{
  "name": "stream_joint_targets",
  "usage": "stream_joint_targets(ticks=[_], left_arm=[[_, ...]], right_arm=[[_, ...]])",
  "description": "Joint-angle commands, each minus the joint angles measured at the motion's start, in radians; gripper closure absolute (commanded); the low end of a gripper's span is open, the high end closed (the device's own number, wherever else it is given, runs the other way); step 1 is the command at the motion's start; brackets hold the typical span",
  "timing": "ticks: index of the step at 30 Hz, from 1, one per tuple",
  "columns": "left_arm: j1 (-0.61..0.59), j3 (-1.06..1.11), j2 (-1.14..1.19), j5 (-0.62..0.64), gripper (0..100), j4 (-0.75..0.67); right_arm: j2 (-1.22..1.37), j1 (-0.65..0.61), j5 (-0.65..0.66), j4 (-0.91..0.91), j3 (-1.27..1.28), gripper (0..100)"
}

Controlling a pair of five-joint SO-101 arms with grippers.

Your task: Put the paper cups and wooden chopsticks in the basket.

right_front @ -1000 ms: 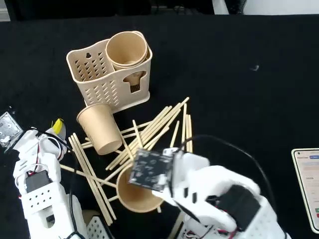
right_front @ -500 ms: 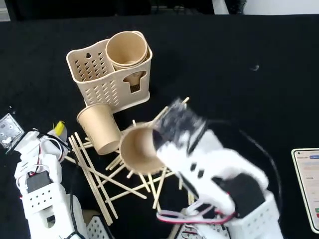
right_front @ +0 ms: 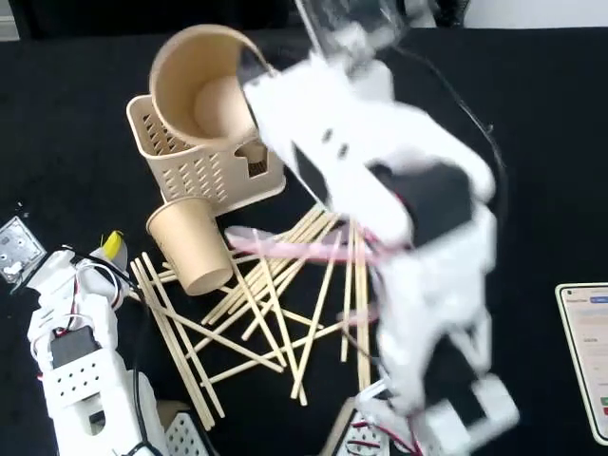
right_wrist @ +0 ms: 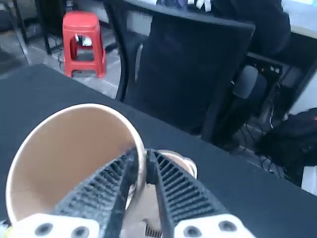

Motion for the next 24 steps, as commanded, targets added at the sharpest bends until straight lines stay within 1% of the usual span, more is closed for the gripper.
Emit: stream_joint_targets(ticks=[1, 5, 8, 12, 16, 17, 21, 22, 24], left_arm=[[-0.005, -0.012, -0.012, 0.006, 72, -0.012], [-0.005, -0.013, -0.012, 0.006, 72, -0.012], [-0.004, -0.015, -0.012, 0.006, 72, -0.012], [-0.004, -0.015, -0.012, 0.006, 72, -0.012], [-0.004, -0.015, -0.012, 0.006, 72, -0.012], [-0.004, -0.015, -0.012, 0.005, 72, -0.012], [-0.004, -0.015, -0.012, 0.005, 72, -0.012], [-0.004, -0.015, -0.012, 0.005, 72, -0.012], [-0.005, -0.015, -0.012, 0.005, 72, -0.012]], right_arm=[[0.239, 0.063, -0.009, -0.006, -0.298, 98.8], [0.429, 0.114, -0.009, 0.046, -0.521, 98.8], [0.527, 0.132, -0.009, 0.141, -0.621, 98.8], [0.621, 0.123, -0.009, 0.249, -0.697, 98.8], [0.645, 0.091, -0.011, 0.305, -0.756, 97.7], [0.645, 0.089, -0.011, 0.315, -0.766, 95.3], [0.641, 0.064, -0.011, 0.365, -0.825, 77.5], [0.638, 0.064, -0.011, 0.385, -0.849, 75.0], [0.625, 0.064, -0.011, 0.414, -0.880, 75.0]])
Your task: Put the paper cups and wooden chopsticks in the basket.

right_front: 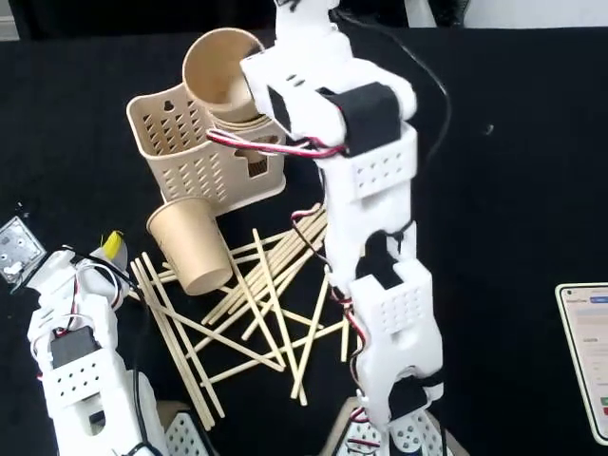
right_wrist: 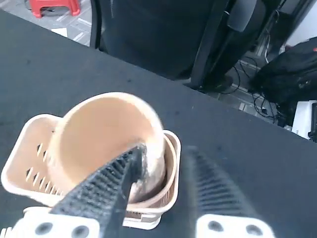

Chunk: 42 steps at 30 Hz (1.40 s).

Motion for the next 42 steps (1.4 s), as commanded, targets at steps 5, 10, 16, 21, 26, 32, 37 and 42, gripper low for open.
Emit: stream_joint_targets(ticks=[5, 10, 16, 21, 26, 32, 37, 42], left_arm=[[-0.004, -0.015, -0.012, 0.005, 72, -0.014], [-0.008, -0.013, -0.012, 0.005, 72, -0.012], [-0.004, -0.013, -0.012, 0.005, 72, -0.012], [-0.008, -0.018, -0.012, 0.005, 72, -0.012], [-0.010, -0.085, -0.005, -0.052, 72, 0.026], [-0.002, -0.308, -0.002, -0.129, 72, 0.264], [0.019, -0.392, 0.089, -0.210, 72, 0.270], [0.088, -0.556, 0.396, -0.288, 72, 0.244]], right_arm=[[-0.124, -0.017, -0.008, 0.043, -0.028, 80.1], [-0.318, -0.077, -0.008, 0.044, 0.166, 80.6], [-0.621, -0.239, 0.003, 0.038, 0.751, 80.4], [-0.826, -0.311, 0.107, -0.060, 1.228, 80.4], [-1.007, -0.196, 0.118, -0.275, 1.664, 80.4], [-1.107, 0.014, 0.086, -0.566, 2.101, 80.7], [-1.130, 0.057, -0.029, -0.832, 2.381, 80.7], [-1.135, 0.064, -0.094, -1.080, 2.595, 80.7]])
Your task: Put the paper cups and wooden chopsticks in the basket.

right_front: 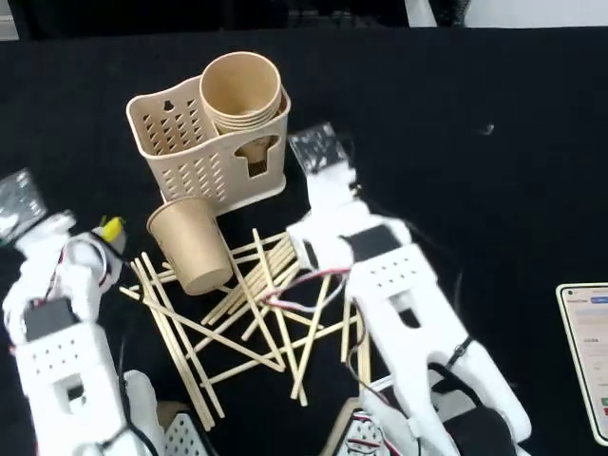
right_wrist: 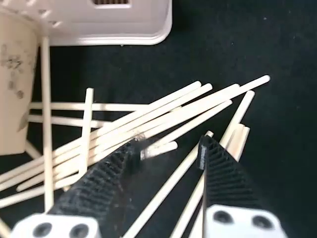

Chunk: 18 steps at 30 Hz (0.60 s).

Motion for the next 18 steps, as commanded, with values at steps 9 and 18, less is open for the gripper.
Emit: stream_joint_targets(ticks=[9, 18], left_arm=[[0.048, -0.585, 0.694, 0.028, 72, 0.126], [0.157, -0.717, 0.830, 0.052, 72, 0.288]], right_arm=[[-0.042, 0.069, -0.026, -0.212, 0.148, 80.7], [-0.036, 0.068, -0.026, -0.215, 0.150, 80.7]])
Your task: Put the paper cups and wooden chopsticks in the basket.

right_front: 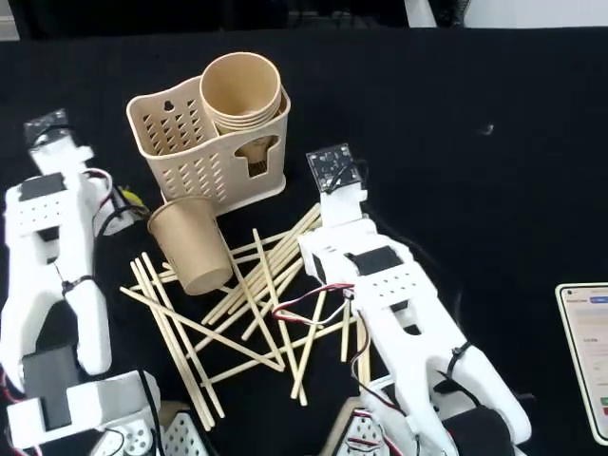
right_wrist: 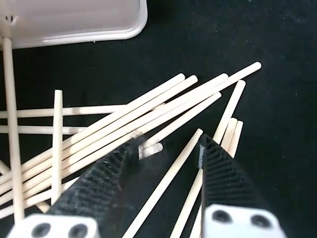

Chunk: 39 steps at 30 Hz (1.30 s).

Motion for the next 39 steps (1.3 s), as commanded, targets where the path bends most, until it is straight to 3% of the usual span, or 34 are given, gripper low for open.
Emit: stream_joint_targets(ticks=[1, 6, 14, 20, 26, 32, 39], left_arm=[[0.071, -0.070, -0.002, 0.015, 72, 0.020], [0.108, -0.058, -0.020, -0.005, 72, 0.081], [0.114, 0.071, -0.247, -0.222, 72, 0.180], [0.302, 0.189, -0.543, -0.364, 72, 0.265], [0.541, 0.308, -0.750, -0.362, 72, 0.261], [0.676, 0.335, -0.841, -0.311, 72, 0.265], [0.785, 0.343, -0.821, -0.149, 72, 0.210]], right_arm=[[-0.036, 0.015, -0.011, -0.018, -0.004, 80.7], [-0.036, 0.015, -0.009, -0.018, -0.002, 80.7], [-0.041, 0.015, -0.009, -0.018, -0.002, 80.7], [-0.042, 0.018, -0.009, -0.017, -0.004, 80.7], [-0.044, 0.190, -0.020, 0.023, -0.053, 80.7], [-0.038, 0.400, -0.153, 0.103, -0.140, 80.7], [-0.036, 0.446, -0.169, 0.100, -0.145, 80.7]])
